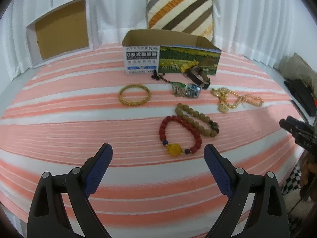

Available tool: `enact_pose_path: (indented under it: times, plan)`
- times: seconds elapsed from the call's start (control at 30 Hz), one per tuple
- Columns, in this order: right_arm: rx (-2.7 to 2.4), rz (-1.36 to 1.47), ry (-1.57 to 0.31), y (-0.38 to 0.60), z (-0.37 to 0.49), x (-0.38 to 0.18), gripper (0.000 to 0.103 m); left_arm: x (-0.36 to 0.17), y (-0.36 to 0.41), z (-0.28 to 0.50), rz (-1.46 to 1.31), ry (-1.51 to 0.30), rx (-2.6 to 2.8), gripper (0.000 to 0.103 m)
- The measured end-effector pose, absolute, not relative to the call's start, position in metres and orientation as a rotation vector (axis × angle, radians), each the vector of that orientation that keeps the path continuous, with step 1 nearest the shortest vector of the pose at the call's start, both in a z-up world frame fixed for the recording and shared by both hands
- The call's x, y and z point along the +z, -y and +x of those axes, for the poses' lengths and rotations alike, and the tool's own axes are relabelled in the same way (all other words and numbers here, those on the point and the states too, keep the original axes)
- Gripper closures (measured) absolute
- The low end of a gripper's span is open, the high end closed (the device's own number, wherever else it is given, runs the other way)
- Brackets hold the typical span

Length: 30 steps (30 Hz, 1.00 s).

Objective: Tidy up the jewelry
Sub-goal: 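Open both tools and withdraw them from the box, then lower the left tool onto the gold bangle while the right tool lowers onto the gold bead necklace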

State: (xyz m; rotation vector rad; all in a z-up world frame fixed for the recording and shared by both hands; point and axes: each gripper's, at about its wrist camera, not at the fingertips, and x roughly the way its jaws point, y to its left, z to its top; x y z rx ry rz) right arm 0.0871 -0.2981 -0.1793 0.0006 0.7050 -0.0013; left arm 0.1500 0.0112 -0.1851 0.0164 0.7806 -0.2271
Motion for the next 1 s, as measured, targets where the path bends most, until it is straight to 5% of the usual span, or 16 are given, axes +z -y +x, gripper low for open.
enact_pose_path:
  times: [1.0]
  plan:
    - [0.049,0.084,-0.741,0.305,0.096,-0.18,0.038,-0.188,-0.017,0.18,-0.047,-0.831,-0.168,0.009]
